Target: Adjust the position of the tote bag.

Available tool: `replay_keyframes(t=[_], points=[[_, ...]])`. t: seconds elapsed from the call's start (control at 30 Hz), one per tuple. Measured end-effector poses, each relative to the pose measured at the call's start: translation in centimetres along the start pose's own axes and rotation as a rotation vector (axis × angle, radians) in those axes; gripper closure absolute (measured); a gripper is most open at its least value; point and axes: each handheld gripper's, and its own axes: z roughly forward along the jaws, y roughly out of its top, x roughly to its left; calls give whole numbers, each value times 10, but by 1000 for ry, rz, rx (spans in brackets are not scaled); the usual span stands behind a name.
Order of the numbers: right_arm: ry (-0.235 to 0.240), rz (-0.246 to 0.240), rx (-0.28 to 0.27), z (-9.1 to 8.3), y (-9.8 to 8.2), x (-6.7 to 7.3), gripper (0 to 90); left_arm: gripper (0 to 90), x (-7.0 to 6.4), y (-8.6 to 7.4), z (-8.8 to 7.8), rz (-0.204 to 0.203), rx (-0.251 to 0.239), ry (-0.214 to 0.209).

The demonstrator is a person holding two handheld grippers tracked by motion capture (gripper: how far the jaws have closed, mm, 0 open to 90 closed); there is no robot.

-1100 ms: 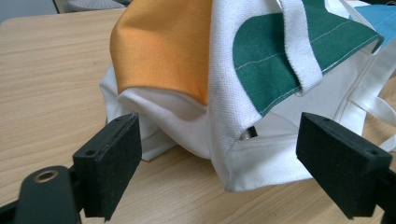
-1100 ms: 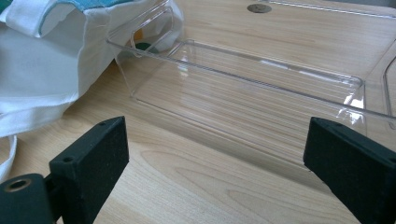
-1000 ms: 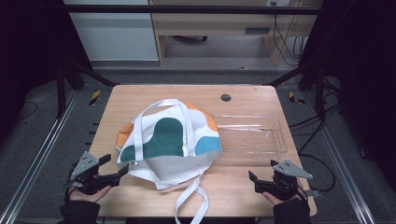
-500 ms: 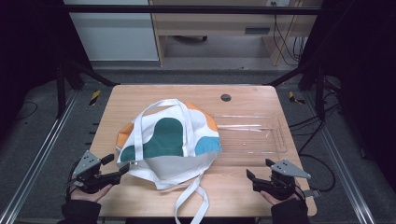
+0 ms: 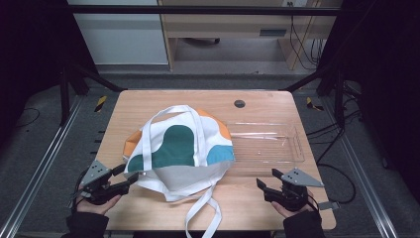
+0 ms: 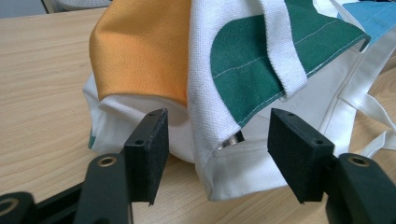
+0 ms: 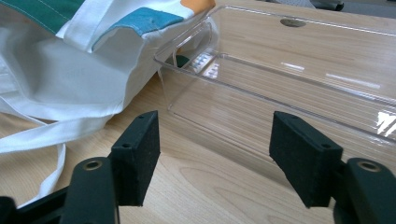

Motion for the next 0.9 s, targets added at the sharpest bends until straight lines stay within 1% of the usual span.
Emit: replay_keyframes(t=[0.13,0.17,0.23,0.4,0.43,0.5,0.67,0.83,0.87,0.9], points=[[6,4,-2,1,1,1,382,445,0,0,1,-1,3,2],[9,3,-5,2,3,2,409,457,0,0,1,0,4,2],[16,-2,-7,2,4,4,428,479,0,1,1,7,4,2],[24,-3,-5,5,6,8,463,521,0,1,2,5,1,4],[31,-1,-3,6,7,9,487,530,0,1,3,7,3,2],[37,-1,0,7,8,11,505,546,0,2,3,10,5,3],[44,-8,4,10,10,14,542,572,0,2,4,3,6,6],[51,-24,11,13,13,19,618,596,1,2,6,-2,9,16],[51,-24,11,13,13,19,618,601,1,2,6,-2,9,16],[55,-29,11,14,14,21,652,607,1,2,6,-3,8,19]])
